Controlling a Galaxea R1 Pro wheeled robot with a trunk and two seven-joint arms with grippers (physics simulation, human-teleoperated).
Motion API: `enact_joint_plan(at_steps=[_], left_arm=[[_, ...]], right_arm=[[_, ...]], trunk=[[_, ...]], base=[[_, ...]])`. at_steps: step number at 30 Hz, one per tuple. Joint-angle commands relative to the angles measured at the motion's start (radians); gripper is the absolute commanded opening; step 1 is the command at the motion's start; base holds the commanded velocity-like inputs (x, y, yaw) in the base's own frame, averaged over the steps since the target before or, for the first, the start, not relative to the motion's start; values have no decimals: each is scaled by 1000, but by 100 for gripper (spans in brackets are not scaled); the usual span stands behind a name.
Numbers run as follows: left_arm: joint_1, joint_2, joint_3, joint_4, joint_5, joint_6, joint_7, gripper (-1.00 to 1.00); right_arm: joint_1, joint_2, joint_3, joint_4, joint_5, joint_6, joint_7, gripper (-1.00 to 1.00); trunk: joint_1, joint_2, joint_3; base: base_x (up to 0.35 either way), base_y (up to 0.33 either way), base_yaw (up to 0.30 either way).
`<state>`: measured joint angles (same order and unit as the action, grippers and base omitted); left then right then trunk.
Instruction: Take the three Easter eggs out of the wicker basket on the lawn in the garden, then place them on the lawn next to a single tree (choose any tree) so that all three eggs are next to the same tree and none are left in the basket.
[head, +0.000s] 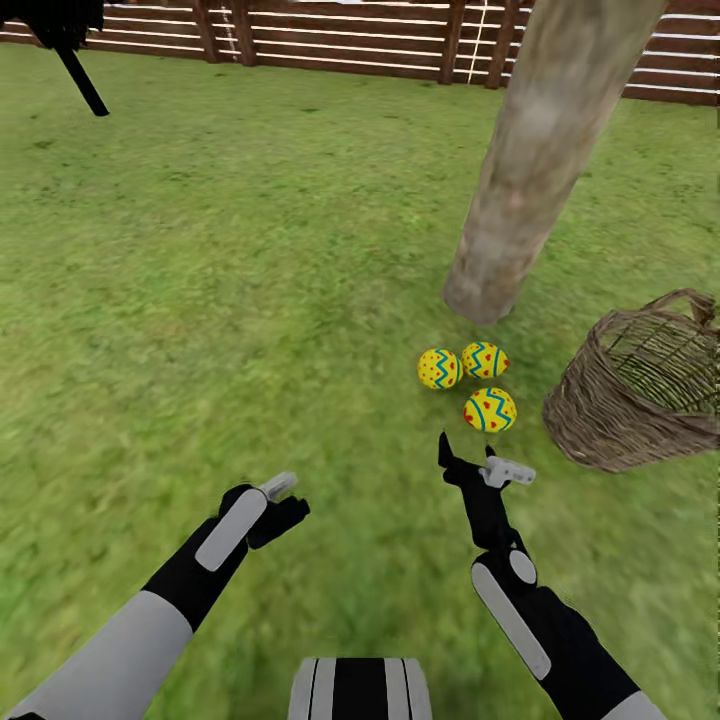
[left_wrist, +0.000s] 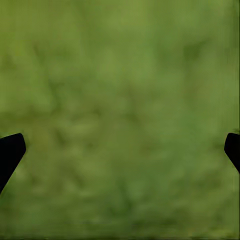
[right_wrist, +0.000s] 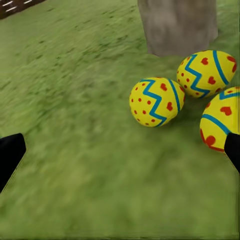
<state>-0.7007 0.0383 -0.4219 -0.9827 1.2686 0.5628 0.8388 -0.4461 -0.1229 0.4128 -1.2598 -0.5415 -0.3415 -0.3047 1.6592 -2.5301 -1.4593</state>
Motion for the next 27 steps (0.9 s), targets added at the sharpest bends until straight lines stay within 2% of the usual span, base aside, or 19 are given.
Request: enact_joint_plan(at_steps=[1,10,14,16,19,22,24,25,26,27], left_arm=[[7,2,-4,3,-12,0,8,100],[40,3,-5,7,-68,0,8,100],[54,4,-5,19,-107,0,7,100],[59,2,-5,61,-125,-1,6,100],[61,1,-6,99,-134,-7,-3,100],[62,1,-6,125,-137,-47,-29,100],[62,0,-31,170,-140,-130,-42,100],[62,1,-70,190,-146,-177,-45,100],[63,1,-83,194,-148,-189,-46,100],[63,2,-113,204,-150,-216,-47,100]], right_arm=[[1,-1,7,-1,-9,-18,-8,100],[3,-7,12,-2,-9,-37,-3,100],[4,-10,39,-5,-8,-35,-1,100],[5,-12,70,-11,-8,-27,-1,100],[7,-18,88,-18,-8,-16,-1,100],[7,-19,97,-19,-7,-16,-2,100],[7,-20,99,-21,-6,-24,-4,100],[7,-20,99,-22,-6,-28,-5,100],[7,-20,99,-22,-5,-30,-6,100],[7,-21,99,-20,-5,-32,-5,100]], trunk=[[-1,0,5],[-5,2,50],[-7,3,66],[-8,3,74],[-9,4,86],[-11,5,97],[-12,5,105],[-12,6,109],[-12,6,113],[-13,6,117]], base=[[-343,0,0],[-321,0,0],[-182,0,0],[-77,0,0],[-34,0,0],[-11,0,0],[-3,0,0],[-1,0,0],[-1,0,0],[0,0,0]])
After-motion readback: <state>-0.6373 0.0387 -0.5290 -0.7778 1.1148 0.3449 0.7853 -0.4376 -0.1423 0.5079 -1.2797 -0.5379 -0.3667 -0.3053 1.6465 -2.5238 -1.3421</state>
